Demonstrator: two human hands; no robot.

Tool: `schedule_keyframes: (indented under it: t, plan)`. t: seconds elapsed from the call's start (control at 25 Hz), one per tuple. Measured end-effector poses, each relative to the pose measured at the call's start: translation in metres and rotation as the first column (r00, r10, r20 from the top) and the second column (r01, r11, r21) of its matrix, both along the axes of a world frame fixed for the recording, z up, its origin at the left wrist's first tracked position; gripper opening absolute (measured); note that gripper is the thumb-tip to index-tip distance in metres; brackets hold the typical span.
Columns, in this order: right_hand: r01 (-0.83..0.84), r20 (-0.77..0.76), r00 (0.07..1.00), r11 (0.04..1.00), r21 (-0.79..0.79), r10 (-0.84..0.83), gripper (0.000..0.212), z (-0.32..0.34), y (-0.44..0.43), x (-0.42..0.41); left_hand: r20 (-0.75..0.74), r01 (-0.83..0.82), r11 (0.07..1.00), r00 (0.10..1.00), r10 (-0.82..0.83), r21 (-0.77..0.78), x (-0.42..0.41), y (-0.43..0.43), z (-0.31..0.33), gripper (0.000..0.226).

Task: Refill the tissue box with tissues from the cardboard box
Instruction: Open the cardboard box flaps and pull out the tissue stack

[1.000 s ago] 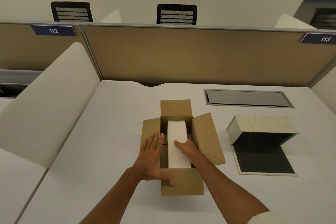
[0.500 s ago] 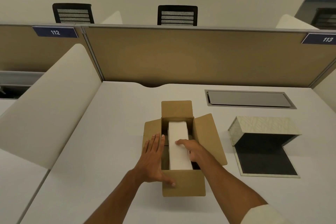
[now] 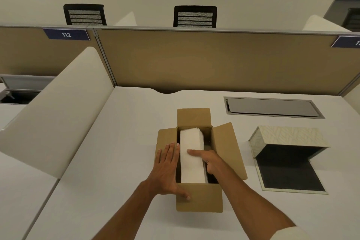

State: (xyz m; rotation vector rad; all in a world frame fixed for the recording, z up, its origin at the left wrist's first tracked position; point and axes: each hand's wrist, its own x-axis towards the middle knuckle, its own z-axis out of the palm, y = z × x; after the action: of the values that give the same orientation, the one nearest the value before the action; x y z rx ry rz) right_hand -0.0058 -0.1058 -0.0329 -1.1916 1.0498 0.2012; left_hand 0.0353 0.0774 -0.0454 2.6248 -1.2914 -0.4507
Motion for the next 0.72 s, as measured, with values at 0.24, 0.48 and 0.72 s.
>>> schedule_keyframes:
  t: [0.24,0.48,0.72]
  plan:
    - [0.082,0.151,0.986,0.994,-0.074,-0.071,0.068,0.014,0.009,-0.004,-0.013,-0.007,1.000,1.000,0.007,0.010,-0.001,-0.001,0.002,0.160]
    - [0.127,0.245,0.964,0.988,-0.087,-0.102,0.053,0.035,0.005,-0.013,-0.023,-0.018,1.000,1.000,0.018,0.012,-0.002,-0.002,0.005,0.162]
    - [0.131,0.351,0.929,0.991,-0.022,-0.115,0.045,0.065,-0.006,-0.026,-0.003,-0.023,1.000,1.000,0.023,0.017,-0.001,-0.002,0.006,0.161]
